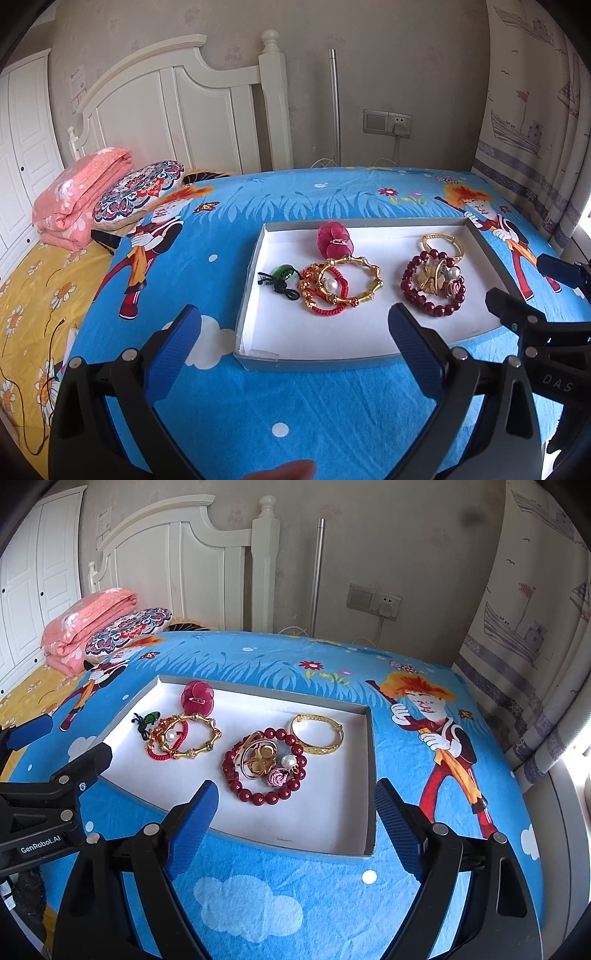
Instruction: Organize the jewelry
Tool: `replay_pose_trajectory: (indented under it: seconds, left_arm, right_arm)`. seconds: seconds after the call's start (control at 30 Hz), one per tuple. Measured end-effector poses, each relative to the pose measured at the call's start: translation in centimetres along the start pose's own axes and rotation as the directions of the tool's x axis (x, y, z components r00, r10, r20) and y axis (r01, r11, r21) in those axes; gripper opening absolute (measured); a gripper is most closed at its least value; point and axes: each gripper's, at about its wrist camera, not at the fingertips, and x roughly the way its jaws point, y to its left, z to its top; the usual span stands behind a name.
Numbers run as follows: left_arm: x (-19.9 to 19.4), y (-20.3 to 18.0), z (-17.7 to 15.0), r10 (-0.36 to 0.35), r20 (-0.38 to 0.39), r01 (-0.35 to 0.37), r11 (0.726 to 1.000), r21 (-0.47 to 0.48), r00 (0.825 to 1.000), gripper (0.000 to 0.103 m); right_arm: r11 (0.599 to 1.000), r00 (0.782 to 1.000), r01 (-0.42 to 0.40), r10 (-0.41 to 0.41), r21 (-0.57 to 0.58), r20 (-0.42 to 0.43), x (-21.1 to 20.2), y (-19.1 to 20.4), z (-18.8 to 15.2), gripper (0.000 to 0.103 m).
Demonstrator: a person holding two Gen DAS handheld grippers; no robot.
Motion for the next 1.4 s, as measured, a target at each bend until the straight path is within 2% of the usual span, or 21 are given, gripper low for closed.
replay_pose_trajectory:
  seconds: [1.4]
  left_arm:
    - [0.29,0.19,-0.2,-0.006,-0.009,0.006,1.0,-0.006,1.0,0.098]
  right_arm:
    - [1.0,1.0,0.002,-0.002,0.005,-0.013,0.58,-0.21,-0.74,0.084]
